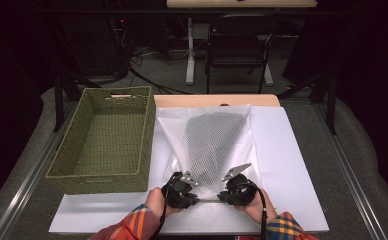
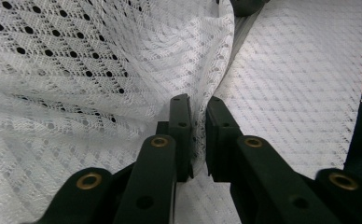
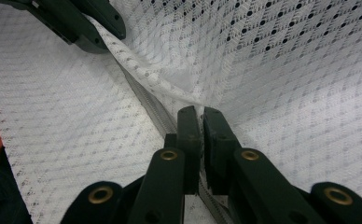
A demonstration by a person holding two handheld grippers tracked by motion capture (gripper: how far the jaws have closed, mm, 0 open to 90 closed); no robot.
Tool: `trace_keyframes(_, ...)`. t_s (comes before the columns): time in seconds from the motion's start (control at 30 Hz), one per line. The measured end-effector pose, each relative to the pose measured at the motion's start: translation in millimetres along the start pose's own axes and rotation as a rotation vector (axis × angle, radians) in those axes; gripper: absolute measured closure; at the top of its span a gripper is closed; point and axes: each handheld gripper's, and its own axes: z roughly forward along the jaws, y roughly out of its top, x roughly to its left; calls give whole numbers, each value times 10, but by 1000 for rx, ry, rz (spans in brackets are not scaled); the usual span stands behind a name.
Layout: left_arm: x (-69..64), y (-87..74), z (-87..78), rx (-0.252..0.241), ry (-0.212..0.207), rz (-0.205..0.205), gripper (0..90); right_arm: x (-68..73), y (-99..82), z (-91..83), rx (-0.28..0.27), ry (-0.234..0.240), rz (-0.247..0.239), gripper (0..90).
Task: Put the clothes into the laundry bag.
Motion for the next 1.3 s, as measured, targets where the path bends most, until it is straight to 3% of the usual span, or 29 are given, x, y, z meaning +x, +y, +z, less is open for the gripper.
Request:
trace_keyframes(0.17,-2,2,-22,9,-32,5,717,2,6,-29,-2,-1,-14,768)
trace_keyframes(0.33,-10,18,-63,4,-63,14,590,20,28,-97,-26,1,-20,623)
trace_keyframes(0.6,-52,27,-163,-13,-40,16,342,61,59,-193,-74,-13,-52,422)
trace_keyframes(0.83,-42,-5,-342,-85,11,4,215,92,93,-307,-131,-42,-75,316)
trace_keyframes(1.17,-23,-45,-543,-164,91,2,143,85,116,-485,-212,-104,-82,191)
trace_keyframes(1.3,-14,-75,-610,-206,127,-18,113,76,119,-558,-236,-121,-81,157)
